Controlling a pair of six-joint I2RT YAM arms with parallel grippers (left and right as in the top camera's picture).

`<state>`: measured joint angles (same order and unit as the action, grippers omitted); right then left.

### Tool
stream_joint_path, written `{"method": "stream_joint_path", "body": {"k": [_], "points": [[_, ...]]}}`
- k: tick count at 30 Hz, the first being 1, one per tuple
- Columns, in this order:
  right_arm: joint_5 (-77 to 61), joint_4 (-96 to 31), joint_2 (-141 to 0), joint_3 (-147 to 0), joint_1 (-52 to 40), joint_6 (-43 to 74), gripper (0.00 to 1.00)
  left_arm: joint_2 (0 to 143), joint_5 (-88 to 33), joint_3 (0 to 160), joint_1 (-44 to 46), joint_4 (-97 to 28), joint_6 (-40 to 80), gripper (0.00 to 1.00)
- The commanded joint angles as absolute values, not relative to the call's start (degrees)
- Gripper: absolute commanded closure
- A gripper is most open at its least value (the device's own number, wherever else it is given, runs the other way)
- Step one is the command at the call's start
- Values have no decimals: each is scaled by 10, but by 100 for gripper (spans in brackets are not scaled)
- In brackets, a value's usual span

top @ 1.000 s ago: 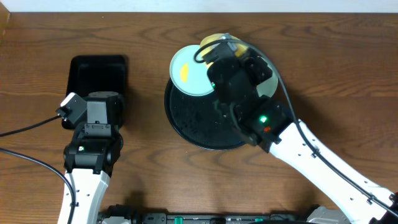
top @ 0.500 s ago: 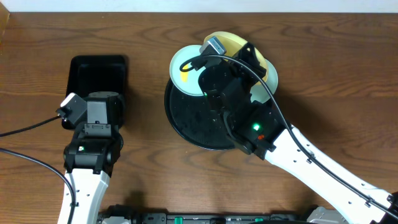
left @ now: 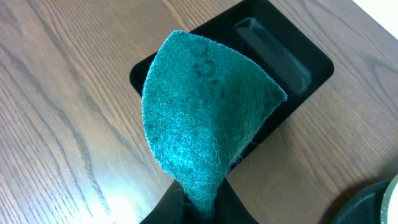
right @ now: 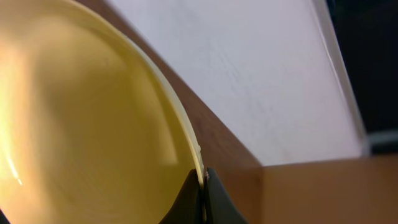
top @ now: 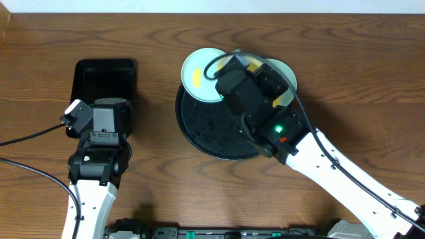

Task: Clean dirty plates on tray and stack at the side
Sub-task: 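Lift the yellow plate with the right gripper toward the table's right, then lower the yellow plate onto the table and open the right gripper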

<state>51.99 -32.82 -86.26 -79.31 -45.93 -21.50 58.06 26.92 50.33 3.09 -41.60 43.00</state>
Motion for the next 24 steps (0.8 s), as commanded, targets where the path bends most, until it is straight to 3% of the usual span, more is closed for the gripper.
{"method": "stream_joint_path", "body": {"k": [1,8,15,24], "points": [[514,-312,-840,-799,-435,-111,99,580,274,502,28,-416,422,92],[236,-373,-833,-799,-311,-89,99,580,274,502,28,-416,422,92],[-33,-423,-859,-798,-92,-30,99,580,274,502,28,-416,422,92],[-76,-449,-975,-798,125,35,99,580,274,502,28,-416,422,92]]}}
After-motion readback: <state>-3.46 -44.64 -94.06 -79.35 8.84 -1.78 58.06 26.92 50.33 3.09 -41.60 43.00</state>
